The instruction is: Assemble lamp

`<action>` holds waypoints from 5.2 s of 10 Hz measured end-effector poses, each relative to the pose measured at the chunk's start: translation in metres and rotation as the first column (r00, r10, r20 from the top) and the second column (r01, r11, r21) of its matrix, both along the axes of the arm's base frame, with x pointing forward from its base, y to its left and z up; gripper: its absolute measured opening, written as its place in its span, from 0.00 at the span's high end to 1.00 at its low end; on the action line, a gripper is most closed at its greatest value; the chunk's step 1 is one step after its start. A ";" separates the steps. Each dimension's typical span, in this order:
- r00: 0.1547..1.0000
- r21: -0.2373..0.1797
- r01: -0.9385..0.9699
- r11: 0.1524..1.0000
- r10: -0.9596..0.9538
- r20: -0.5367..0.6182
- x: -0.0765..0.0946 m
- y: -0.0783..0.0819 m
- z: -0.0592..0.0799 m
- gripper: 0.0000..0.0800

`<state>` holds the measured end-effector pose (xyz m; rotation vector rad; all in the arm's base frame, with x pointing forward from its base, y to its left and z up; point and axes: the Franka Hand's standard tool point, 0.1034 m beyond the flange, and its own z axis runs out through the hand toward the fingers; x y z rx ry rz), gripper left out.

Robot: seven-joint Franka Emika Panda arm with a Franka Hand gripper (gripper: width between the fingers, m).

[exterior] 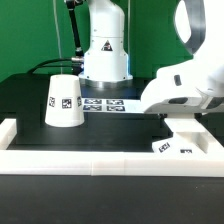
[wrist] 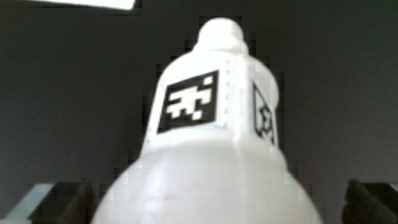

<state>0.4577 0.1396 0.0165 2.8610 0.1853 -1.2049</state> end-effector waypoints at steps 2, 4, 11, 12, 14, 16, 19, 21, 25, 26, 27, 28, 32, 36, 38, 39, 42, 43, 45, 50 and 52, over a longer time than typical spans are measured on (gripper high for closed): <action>1.000 -0.001 0.004 1.000 -0.004 -0.004 -0.001 -0.003 -0.003 0.13; 1.000 -0.002 0.005 1.000 -0.005 -0.003 0.000 -0.003 -0.003 0.16; 1.000 0.032 -0.013 0.999 0.014 -0.019 0.010 -0.012 0.029 0.28; 1.000 0.038 -0.010 0.999 0.011 -0.029 0.018 -0.017 0.046 0.28; 1.000 0.043 0.003 0.999 -0.002 -0.006 0.034 -0.023 0.065 0.28; 0.999 0.048 0.003 0.999 -0.004 0.032 0.036 -0.021 0.058 0.28; 0.968 0.097 -0.021 0.995 -0.004 0.251 0.051 -0.028 0.056 0.28; 0.939 0.118 -0.041 0.992 -0.003 0.345 0.067 -0.035 0.077 0.28; 0.783 0.131 -0.053 0.990 -0.040 0.621 0.094 -0.049 0.109 0.28; 0.735 0.130 -0.057 0.990 -0.047 0.676 0.094 -0.051 0.107 0.28; 0.704 0.130 -0.062 0.990 -0.049 0.708 0.093 -0.052 0.105 0.28; 0.616 0.124 -0.124 0.985 -0.022 0.787 0.102 -0.054 0.098 0.28; 0.368 0.077 -0.207 0.975 0.005 0.930 0.118 -0.057 0.112 0.28; 0.372 0.077 -0.204 0.976 0.004 0.928 0.116 -0.058 0.109 0.28; 0.366 0.077 -0.211 0.974 0.006 0.931 0.118 -0.054 0.119 0.28; 0.362 0.077 -0.214 0.974 0.006 0.932 0.120 -0.053 0.125 0.28; 0.372 0.083 -0.212 0.974 0.002 0.928 0.139 -0.049 0.140 0.28; 0.371 0.082 -0.213 0.974 0.003 0.929 0.137 -0.050 0.138 0.28; 0.374 0.082 -0.212 0.974 0.003 0.927 0.136 -0.050 0.136 0.28; 0.292 0.066 -0.231 0.971 0.004 0.956 0.154 -0.045 0.141 0.28; 0.300 0.067 -0.231 0.971 0.006 0.954 0.152 -0.045 0.139 0.28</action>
Offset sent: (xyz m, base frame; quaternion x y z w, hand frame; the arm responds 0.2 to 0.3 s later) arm 0.0039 0.0014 0.0034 -0.0002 -0.0066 0.0049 1.0000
